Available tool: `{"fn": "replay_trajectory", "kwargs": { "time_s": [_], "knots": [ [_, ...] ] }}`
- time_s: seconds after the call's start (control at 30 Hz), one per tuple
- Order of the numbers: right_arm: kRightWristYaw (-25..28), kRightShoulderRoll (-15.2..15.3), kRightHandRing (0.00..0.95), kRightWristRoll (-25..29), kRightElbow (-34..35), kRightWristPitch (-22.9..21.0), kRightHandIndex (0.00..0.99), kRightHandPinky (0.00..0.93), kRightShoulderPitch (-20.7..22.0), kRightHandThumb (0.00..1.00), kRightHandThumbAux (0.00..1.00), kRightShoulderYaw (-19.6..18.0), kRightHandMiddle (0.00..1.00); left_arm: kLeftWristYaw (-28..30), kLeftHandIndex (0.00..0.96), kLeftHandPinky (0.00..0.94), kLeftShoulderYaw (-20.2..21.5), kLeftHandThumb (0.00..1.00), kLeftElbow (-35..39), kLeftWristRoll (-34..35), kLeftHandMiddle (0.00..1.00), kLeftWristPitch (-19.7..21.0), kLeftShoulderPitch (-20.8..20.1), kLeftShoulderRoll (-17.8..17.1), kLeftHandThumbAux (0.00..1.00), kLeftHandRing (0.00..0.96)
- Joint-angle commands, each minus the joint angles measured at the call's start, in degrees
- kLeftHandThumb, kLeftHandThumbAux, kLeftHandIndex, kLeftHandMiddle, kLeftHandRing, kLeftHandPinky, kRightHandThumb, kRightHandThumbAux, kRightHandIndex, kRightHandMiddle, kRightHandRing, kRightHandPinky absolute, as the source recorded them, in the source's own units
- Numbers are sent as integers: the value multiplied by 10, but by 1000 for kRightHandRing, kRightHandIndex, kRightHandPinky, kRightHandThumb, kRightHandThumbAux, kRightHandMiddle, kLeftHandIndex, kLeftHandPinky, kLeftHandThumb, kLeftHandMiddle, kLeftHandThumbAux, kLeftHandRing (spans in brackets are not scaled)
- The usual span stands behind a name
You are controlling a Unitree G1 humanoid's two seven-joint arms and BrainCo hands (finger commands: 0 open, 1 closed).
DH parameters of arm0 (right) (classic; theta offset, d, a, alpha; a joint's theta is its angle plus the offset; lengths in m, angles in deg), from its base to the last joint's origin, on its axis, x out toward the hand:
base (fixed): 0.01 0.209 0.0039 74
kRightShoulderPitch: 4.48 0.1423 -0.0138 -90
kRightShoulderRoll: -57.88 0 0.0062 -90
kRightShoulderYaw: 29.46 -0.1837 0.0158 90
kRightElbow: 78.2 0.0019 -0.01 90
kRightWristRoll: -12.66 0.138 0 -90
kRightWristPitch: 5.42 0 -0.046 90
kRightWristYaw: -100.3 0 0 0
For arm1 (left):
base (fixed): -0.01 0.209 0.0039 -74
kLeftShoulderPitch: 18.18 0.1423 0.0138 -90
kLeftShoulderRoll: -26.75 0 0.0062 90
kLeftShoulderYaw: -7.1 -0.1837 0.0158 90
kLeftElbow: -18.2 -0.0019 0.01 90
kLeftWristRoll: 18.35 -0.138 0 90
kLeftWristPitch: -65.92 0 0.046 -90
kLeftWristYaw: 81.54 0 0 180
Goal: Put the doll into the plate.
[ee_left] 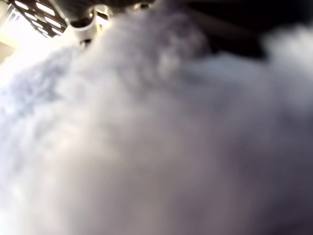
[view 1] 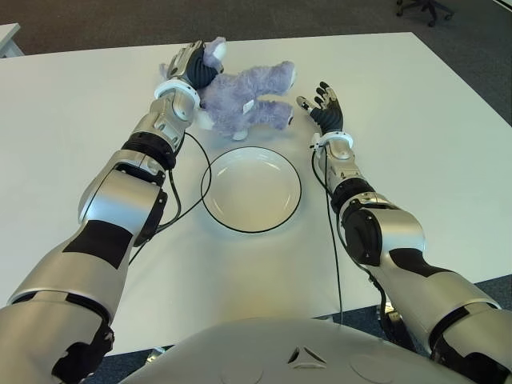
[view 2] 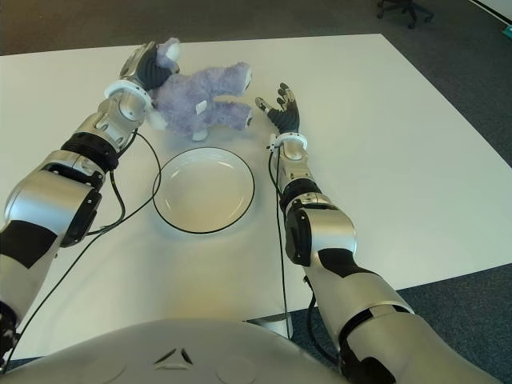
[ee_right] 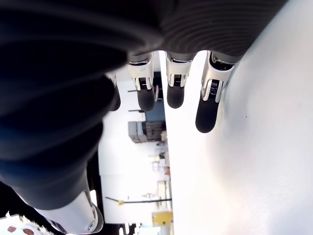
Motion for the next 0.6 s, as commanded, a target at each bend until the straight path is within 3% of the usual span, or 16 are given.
{"fn": "replay_trajectory", "kwargs": {
  "time_s": [0.03, 0.6],
  "knots": [
    [0, -5, 0, 6, -25, -27, 61, 0, -33, 292, 799, -3, 0, 2, 865, 884, 2, 918, 4, 1, 903, -6, 5, -6, 649, 893],
    [-4, -7, 0, 3, -25, -28, 68, 0, -34, 316, 793, -1, 0, -18, 835, 881, -8, 956, 29, -13, 885, -15, 10, -21, 639, 888]
  ]
}}
